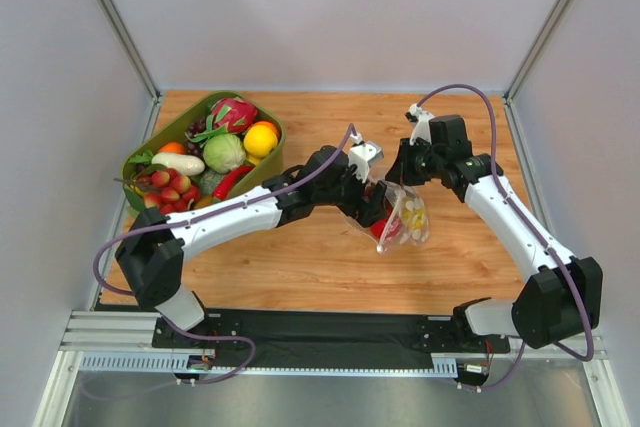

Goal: Open the zip-top bag and remove the fake food

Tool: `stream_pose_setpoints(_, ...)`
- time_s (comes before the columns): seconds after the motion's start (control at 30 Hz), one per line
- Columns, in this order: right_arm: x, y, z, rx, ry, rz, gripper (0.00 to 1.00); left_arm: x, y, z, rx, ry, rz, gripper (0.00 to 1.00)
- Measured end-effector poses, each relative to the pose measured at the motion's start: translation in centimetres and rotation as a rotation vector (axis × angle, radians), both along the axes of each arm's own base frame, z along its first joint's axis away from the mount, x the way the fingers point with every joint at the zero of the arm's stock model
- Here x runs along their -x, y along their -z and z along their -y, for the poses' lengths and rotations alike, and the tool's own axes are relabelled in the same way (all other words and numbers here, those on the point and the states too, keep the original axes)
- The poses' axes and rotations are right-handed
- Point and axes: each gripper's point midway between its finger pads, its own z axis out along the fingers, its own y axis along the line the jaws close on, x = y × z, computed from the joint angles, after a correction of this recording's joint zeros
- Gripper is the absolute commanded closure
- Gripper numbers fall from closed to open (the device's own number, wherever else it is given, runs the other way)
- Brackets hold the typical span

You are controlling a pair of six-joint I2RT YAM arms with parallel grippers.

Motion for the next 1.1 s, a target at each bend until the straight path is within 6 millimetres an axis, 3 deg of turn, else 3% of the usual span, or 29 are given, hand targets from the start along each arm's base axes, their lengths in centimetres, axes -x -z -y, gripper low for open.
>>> stream_pose_setpoints(0.1,0.0,0.0,0.0,-0.001,0.000,0.000,1.00,-0.5,0.7,1.1,0.022,0.000,-0.006,0.01)
stream_pose_setpoints(0.37,0.2,0.1,-0.1,-0.009,0.000,-0.007,1.00,-1.5,7.2,2.1,-0.069,-0.023,-0.071,0.01)
stream_pose_setpoints(0.53,0.5,0.6,-0.1,-0.014,0.001,-0.026,1.00,-1.6,6.7,3.0,-0.038,-0.014,-0.043,0.04)
stream_pose_setpoints(0.7,0.7,0.9,0.0,-0.017,0.001,-0.037,1.00,-0.5,6.5,4.4,-0.021,0.014,-0.038,0.12)
stream_pose_setpoints(0.97,1.0,1.3,0.3,-0.014,0.010,-0.054,1.00,-0.3,8.7,5.4,-0.045,0.012,-0.074,0.20)
stream_pose_setpoints(1.1,1.0,1.6,0.4,-0.009,0.015,-0.058,1.00,-0.5,9.1,5.7,-0.051,0.000,-0.079,0.17)
